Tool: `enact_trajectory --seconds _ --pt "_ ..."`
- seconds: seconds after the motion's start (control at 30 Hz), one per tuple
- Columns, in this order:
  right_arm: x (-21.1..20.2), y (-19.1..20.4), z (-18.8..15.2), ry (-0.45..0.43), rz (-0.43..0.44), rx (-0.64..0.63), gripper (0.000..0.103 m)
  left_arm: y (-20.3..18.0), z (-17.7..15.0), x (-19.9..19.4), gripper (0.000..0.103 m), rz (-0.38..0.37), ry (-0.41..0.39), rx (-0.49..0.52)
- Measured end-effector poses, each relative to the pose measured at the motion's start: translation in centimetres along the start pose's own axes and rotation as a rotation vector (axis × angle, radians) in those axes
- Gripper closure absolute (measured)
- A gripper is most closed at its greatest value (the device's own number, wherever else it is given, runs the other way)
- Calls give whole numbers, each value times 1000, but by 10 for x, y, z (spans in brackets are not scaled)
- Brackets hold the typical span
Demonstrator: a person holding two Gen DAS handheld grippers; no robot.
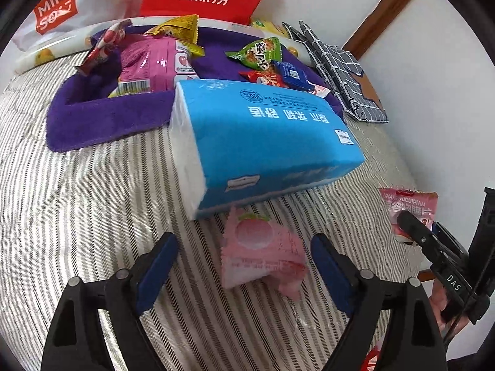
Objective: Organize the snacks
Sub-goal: 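Grasp the large pink chip bag with the right gripper while the left grasps the pink cake packet, then carry the pink chip bag and pink cake packet with both grippers over the towel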
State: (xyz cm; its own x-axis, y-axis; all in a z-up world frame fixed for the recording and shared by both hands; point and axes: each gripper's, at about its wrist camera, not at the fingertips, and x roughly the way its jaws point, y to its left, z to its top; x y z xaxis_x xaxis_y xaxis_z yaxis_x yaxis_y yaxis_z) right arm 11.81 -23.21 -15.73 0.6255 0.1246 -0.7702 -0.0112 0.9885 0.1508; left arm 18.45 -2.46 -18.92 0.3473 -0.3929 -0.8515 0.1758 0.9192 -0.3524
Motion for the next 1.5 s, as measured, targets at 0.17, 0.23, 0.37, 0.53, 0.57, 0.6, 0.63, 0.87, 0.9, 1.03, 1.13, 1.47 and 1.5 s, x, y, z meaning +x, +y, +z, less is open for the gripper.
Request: enact_trajectory --seconds 0.17,0.23,0.37,0.53,0.57,0.6,0.63,0.87,0.9,1.03,1.13,1.47,1.5 --pt "0 -3 1 -3 -2 3 54 -11 3 7 7 31 3 42" --pt "1 -3 2 -2 -3 5 54 -18 3 13 7 63 8 71" --pt "3 -4 2 6 -7 7 54 -32 -1 21 7 135 4 160" --pt "4 -5 1 9 -11 11 54 -41 -8 23 12 217 -20 232" --pt "5 -4 1 11 -12 11 54 -43 -9 23 15 239 -25 248" --pt "5 -4 1 12 -12 12 54 -42 -11 22 15 255 -29 261" --pt "6 -3 1 14 -10 12 54 -43 -11 22 17 257 -33 268" --pt "7 5 1 17 -10 -7 54 -38 -12 12 48 239 -57 272" --pt "7 6 1 16 -11 -9 54 -36 -12 10 49 231 -60 266" --pt "7 10 0 18 -11 -15 54 -31 -13 6 50 199 -62 237" --pt "8 13 1 23 -13 -15 54 -27 -16 1 51 175 -63 222" --pt "22 24 0 58 -7 -24 54 -16 -20 -11 51 151 -72 182" --pt "23 25 0 61 -6 -27 54 -15 -21 -13 51 148 -76 178"
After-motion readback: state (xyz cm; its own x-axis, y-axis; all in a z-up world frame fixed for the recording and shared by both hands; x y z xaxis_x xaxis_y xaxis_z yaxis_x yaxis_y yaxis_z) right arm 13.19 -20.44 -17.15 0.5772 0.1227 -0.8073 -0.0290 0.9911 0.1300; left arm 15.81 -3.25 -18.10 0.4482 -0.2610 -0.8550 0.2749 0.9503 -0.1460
